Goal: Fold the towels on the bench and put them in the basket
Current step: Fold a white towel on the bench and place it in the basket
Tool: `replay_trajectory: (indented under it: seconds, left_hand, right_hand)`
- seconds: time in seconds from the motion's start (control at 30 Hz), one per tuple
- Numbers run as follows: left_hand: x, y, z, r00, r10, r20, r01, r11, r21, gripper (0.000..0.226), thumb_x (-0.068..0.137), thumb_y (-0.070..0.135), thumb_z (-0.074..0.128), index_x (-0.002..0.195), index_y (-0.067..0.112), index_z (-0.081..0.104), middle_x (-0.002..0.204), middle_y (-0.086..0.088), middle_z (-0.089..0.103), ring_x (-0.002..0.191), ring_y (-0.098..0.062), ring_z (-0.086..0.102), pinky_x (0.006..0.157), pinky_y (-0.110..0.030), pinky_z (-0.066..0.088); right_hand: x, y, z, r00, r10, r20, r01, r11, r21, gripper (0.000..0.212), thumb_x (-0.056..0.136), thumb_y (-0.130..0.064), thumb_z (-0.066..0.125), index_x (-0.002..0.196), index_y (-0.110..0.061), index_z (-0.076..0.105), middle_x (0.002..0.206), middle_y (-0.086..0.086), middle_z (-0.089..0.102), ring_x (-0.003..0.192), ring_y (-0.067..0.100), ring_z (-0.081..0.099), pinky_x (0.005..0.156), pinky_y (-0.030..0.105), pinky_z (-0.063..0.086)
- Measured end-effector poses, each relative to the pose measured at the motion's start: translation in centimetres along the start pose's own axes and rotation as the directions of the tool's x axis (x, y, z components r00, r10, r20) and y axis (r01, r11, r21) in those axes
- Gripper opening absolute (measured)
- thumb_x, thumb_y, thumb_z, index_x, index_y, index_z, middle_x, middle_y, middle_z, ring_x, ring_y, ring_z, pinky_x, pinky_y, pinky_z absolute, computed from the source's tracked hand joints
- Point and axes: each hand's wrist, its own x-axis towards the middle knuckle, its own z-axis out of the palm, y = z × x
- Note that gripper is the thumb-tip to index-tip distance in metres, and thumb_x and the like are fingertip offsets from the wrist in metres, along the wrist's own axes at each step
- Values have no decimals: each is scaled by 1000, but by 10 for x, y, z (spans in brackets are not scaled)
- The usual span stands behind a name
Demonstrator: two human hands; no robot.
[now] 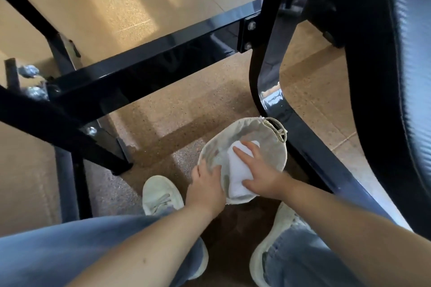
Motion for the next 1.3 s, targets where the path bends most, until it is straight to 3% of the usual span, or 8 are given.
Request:
replay_trajectory:
  seconds: [0.23,0.37,0.57,0.83,0.93,1.03,1.1,1.3]
  left_hand:
    - [25,-16,0,987,161,17,-162,980,117,47,104,28,38,150,22,33,163,-13,12,151,-34,3,122,-44,11]
    - [51,-33,-12,977,209,43,-212,975,61,49,98,23,51,146,26,40,166,-13,5,151,-40,4,121,-52,21]
    - [60,-47,-13,963,269,22,-270,960,77,54,92,24,56,145,21,46,162,-14,19,148,-41,13,118,-56,27]
    - [63,-45,-6,946,319,-58,-309,942,130,54,87,18,56,141,14,54,156,-18,32,146,-41,22,125,-41,3]
    - [63,-43,-5,935,343,-89,-333,936,112,45,86,15,59,131,14,64,152,-22,40,146,-37,27,124,-36,-2]
    - [64,-44,-4,933,350,-89,-337,933,129,39,90,18,57,128,17,65,155,-19,37,149,-35,23,125,-38,-1]
    - [63,-45,-3,933,345,-103,-332,935,124,37,91,19,58,127,18,65,156,-18,36,149,-34,20,124,-35,-4]
    - [62,-43,-1,936,331,-116,-311,937,159,37,94,23,55,130,21,62,157,-15,35,149,-36,17,124,-37,-1]
  right_hand:
    - [33,13,26,1000,-11,27,9,998,65,97,87,-22,68,160,-39,7,160,-21,-14,149,32,17,119,39,30]
    - [49,13,31,1000,-11,3,11,996,87,96,90,-26,70,160,-40,6,161,-20,-16,152,30,11,121,44,27]
    - [70,12,33,995,-73,68,69,996,56,94,92,-20,71,161,-37,9,163,-18,-16,154,24,11,122,34,21]
    - [96,8,53,980,-158,124,135,975,176,96,87,-10,72,161,-31,15,165,-13,-13,155,24,13,120,30,26]
    - [99,8,55,975,-158,154,155,987,32,98,86,-16,69,161,-36,8,164,-16,-24,153,31,17,118,36,30]
    - [97,8,50,984,-101,146,140,947,-287,97,88,-40,64,157,-46,-3,164,-13,-28,153,38,-4,120,55,20]
    - [93,5,46,990,-93,110,130,905,-404,93,90,-51,58,157,-45,-7,165,-8,-28,152,37,-18,117,58,18]
    - [72,12,49,979,-161,123,198,892,-407,76,99,-60,41,160,-37,4,169,-2,-18,154,25,-21,122,51,20]
